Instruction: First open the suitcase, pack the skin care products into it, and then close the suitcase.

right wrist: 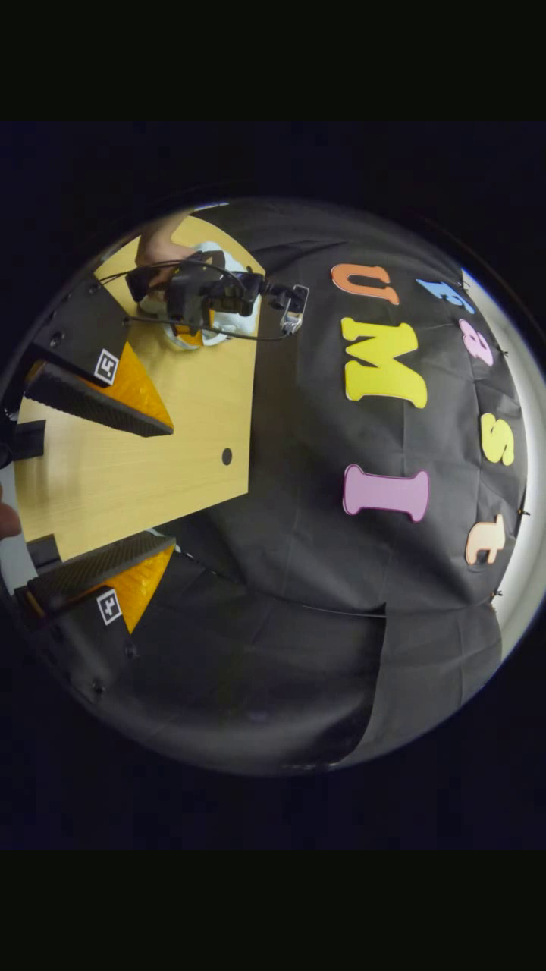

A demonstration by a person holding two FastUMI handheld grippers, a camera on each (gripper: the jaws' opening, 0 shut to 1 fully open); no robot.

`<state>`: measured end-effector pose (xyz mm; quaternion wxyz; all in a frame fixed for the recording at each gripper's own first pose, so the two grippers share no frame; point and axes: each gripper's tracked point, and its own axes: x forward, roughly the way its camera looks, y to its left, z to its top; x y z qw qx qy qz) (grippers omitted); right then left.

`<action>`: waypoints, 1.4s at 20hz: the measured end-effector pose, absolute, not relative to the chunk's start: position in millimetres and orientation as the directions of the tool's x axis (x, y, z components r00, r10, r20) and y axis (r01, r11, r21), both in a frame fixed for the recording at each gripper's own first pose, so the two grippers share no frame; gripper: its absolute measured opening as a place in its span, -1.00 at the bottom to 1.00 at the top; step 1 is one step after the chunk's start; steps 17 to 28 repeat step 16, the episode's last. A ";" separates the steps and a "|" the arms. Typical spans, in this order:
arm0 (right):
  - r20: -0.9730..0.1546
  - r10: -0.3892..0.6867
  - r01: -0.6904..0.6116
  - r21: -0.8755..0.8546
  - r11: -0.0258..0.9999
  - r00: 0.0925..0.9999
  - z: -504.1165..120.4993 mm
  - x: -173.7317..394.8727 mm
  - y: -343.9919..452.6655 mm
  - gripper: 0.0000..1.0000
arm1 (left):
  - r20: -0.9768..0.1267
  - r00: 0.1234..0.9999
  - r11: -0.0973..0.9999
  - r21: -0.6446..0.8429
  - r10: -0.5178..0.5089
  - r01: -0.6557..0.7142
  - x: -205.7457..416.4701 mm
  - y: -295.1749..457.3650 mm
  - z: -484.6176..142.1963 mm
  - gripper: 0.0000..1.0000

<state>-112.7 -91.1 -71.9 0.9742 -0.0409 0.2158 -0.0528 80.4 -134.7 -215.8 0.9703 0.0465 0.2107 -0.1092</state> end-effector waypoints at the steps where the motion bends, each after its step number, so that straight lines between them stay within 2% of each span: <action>1: -0.394 -0.119 0.086 -0.101 0.991 0.911 -67.0 -104.7 -92.3 0.57 | -0.378 0.906 0.973 0.045 -0.191 0.225 77.8 -133.1 -194.5 0.58; 3: -0.338 -0.103 0.083 -0.073 0.994 0.935 -50.3 -85.2 -87.1 0.56 | -0.266 0.952 0.975 0.114 -0.153 0.188 71.0 -120.3 -136.9 0.86; 6: -0.261 -0.043 0.033 -0.044 0.999 0.964 -27.4 -59.1 -65.9 0.56 | -0.093 0.988 0.984 0.116 -0.122 0.132 54.3 -109.9 -56.1 0.87; 10: -0.184 0.056 -0.057 -0.002 0.998 0.981 0.7 -30.9 -24.1 0.57 | -0.002 0.998 0.996 0.056 -0.064 0.064 21.8 -100.7 -2.0 0.92; 13: -0.109 0.074 -0.074 0.005 0.997 0.991 14.9 -22.2 -6.5 0.57 | -0.012 0.999 0.999 0.005 -0.051 0.052 20.3 -97.2 -4.1 0.92; 16: -0.127 0.109 -0.108 0.020 0.994 0.986 6.6 -20.5 9.5 0.58 | -0.022 1.000 1.000 0.006 -0.020 0.020 7.5 -87.8 -6.7 0.92; 28: -0.127 0.109 -0.108 0.020 0.994 0.986 6.6 -20.5 9.5 0.58 | -0.022 1.000 1.000 0.006 -0.020 0.020 7.5 -87.8 -6.7 0.92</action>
